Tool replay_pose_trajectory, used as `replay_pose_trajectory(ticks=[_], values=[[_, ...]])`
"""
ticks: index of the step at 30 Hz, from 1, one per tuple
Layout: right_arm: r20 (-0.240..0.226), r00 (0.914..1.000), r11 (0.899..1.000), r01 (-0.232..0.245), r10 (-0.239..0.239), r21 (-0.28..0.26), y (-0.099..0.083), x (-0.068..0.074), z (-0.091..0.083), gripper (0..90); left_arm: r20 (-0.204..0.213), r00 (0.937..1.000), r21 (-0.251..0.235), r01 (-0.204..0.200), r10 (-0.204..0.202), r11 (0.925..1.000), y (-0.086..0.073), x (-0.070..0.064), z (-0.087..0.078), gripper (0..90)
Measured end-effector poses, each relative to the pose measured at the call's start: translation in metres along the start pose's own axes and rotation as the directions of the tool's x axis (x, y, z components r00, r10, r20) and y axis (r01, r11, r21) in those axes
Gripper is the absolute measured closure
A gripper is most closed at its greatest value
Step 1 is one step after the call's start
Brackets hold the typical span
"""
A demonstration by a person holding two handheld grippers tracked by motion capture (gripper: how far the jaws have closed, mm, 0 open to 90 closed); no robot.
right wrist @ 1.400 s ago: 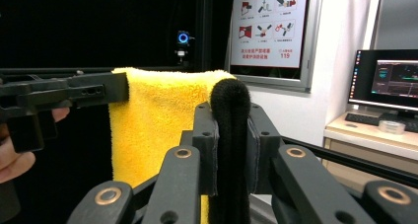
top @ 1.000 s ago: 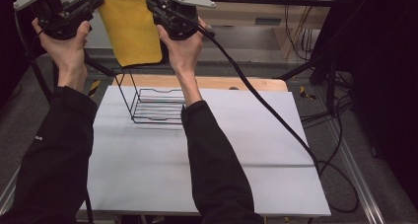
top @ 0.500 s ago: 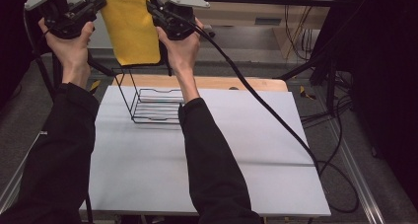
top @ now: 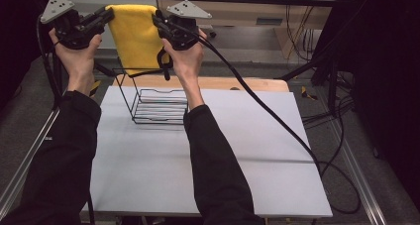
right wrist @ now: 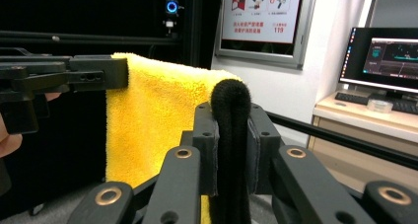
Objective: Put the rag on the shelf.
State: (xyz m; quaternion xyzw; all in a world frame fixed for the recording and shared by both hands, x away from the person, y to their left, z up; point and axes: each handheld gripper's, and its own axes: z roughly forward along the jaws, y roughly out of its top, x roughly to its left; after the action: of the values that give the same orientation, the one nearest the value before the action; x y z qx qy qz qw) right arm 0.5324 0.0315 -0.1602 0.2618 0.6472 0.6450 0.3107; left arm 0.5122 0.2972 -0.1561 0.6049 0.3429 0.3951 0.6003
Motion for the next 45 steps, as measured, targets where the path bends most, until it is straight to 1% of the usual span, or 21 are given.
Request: replay_pose_trajectory(ticks=[3, 6, 9, 12, 15, 16, 18, 22, 25, 28, 31, 35, 39, 40, 45], values=[[-0.005, 1.0000, 1.000, -0.002, 0.002, 0.008, -0.007, 0.000, -0.001, 78.4, 0.009, 0.9999, 0.003, 0.005, -0.005, 1.0000, -0.007, 0.000, -0.001, 83.1], [-0.009, 0.9999, 1.000, -0.009, 0.009, 0.020, -0.013, -0.001, -0.002, 78.4, 0.018, 0.9998, 0.012, -0.008, 0.008, 0.9999, -0.013, -0.001, -0.002, 83.1], [-0.009, 0.9999, 0.999, 0.010, -0.010, 0.036, -0.017, 0.001, -0.002, 78.4, 0.018, 0.9997, 0.024, -0.014, 0.013, 0.9996, -0.019, -0.001, -0.003, 83.1], [-0.009, 0.9999, 0.998, 0.011, -0.010, 0.058, -0.019, 0.002, -0.001, 78.4, 0.024, 0.9997, 0.031, -0.006, 0.005, 0.9995, -0.025, 0.001, -0.004, 83.1], [-0.009, 0.9999, 0.997, -0.007, 0.008, 0.071, -0.025, 0.001, -0.001, 78.4, 0.034, 0.9993, 0.044, -0.014, 0.013, 0.9989, -0.031, 0.000, -0.005, 83.1], [-0.010, 0.9999, 0.997, -0.008, 0.009, 0.075, -0.027, 0.001, -0.001, 78.4, 0.030, 0.9993, 0.050, -0.026, 0.024, 0.9984, -0.032, 0.000, -0.005, 83.1], [-0.010, 0.9999, 0.997, -0.009, 0.010, 0.080, -0.031, 0.000, -0.002, 78.4, 0.036, 0.9988, 0.057, -0.034, 0.032, 0.9978, -0.034, -0.002, -0.004, 83.1], [-0.009, 0.9997, 0.995, -0.022, 0.023, 0.094, -0.040, -0.001, -0.002, 78.3, 0.039, 0.9986, 0.069, -0.037, 0.035, 0.9969, -0.040, -0.003, -0.003, 83.1], [-0.013, 0.9997, 0.994, -0.021, 0.023, 0.104, -0.044, -0.001, -0.001, 78.3, 0.033, 0.9989, 0.086, -0.036, 0.033, 0.9956, -0.045, -0.002, -0.001, 83.1], [-0.014, 0.9997, 0.992, -0.016, 0.018, 0.124, -0.050, 0.000, 0.002, 78.2, 0.029, 0.9988, 0.107, -0.043, 0.040, 0.9934, -0.051, -0.001, 0.000, 83.0], [-0.019, 0.9996, 0.992, -0.020, 0.022, 0.125, -0.055, 0.001, 0.003, 78.2, 0.033, 0.9988, 0.100, -0.038, 0.035, 0.9942, -0.053, 0.000, -0.002, 83.0], [-0.028, 0.9992, 0.994, -0.025, 0.028, 0.106, -0.053, 0.002, 0.001, 78.2, 0.051, 0.9985, 0.078, -0.024, 0.020, 0.9966, -0.052, 0.002, -0.007, 83.0], [-0.028, 0.9993, 0.994, -0.020, 0.023, 0.103, -0.050, 0.003, -0.003, 78.1, 0.063, 0.9974, 0.066, -0.038, 0.034, 0.9971, -0.049, -0.002, -0.011, 83.0], [-0.031, 0.9993, 0.994, -0.018, 0.021, 0.103, -0.049, 0.004, -0.005, 77.9, 0.063, 0.9968, 0.055, -0.053, 0.049, 0.9971, -0.048, -0.002, -0.012, 83.0], [-0.042, 0.9988, 0.996, -0.023, 0.027, 0.088, -0.047, 0.005, -0.010, 77.7, 0.064, 0.9964, 0.043, -0.058, 0.055, 0.9974, -0.042, -0.004, -0.014, 83.0]])
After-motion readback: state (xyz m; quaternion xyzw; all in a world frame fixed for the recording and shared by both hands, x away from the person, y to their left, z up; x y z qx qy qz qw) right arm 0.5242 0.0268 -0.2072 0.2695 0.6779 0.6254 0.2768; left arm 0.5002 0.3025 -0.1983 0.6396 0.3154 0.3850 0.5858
